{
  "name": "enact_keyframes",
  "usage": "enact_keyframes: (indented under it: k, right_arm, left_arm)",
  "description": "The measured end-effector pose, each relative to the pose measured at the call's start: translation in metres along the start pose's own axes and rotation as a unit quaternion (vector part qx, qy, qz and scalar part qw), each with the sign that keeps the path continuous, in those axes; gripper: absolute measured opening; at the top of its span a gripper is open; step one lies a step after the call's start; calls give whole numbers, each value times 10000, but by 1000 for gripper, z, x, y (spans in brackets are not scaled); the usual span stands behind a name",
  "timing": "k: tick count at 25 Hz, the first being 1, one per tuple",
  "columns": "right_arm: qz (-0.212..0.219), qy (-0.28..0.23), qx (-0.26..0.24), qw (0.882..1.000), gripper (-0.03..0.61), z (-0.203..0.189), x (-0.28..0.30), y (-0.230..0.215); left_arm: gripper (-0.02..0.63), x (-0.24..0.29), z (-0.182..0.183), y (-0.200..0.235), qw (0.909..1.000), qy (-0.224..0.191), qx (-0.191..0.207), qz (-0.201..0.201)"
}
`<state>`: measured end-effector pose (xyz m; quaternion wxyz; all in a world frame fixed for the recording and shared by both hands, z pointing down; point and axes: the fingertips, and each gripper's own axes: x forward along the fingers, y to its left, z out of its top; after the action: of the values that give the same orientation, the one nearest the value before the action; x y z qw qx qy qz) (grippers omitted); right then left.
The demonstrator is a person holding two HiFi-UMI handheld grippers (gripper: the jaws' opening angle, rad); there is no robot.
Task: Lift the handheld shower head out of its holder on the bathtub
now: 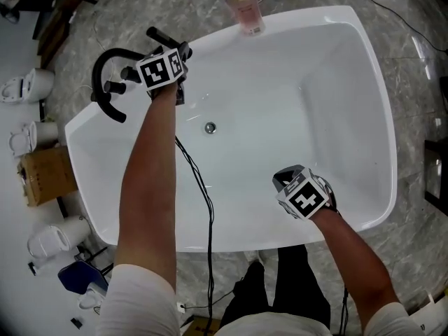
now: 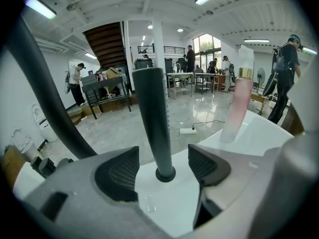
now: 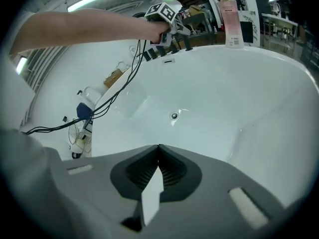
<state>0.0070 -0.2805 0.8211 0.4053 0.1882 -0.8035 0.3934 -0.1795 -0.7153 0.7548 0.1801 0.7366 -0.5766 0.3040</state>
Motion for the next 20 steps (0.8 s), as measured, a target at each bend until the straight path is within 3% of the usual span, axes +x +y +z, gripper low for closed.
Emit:
enact_keyframes:
  k: [4, 8, 20]
  right_arm:
    - [-43, 39, 85, 9999, 12, -18, 1, -4]
    - [-18, 128, 141, 9998, 12, -38, -1, -1]
    - [-83, 112, 193, 9997, 12, -55, -9, -1]
  left_arm:
    - [259, 12, 2, 0, 10000, 21, -37, 78]
    - [148, 16, 9, 7, 9994, 79, -108, 322]
    - [141, -8, 23, -3, 9993, -238, 60, 266]
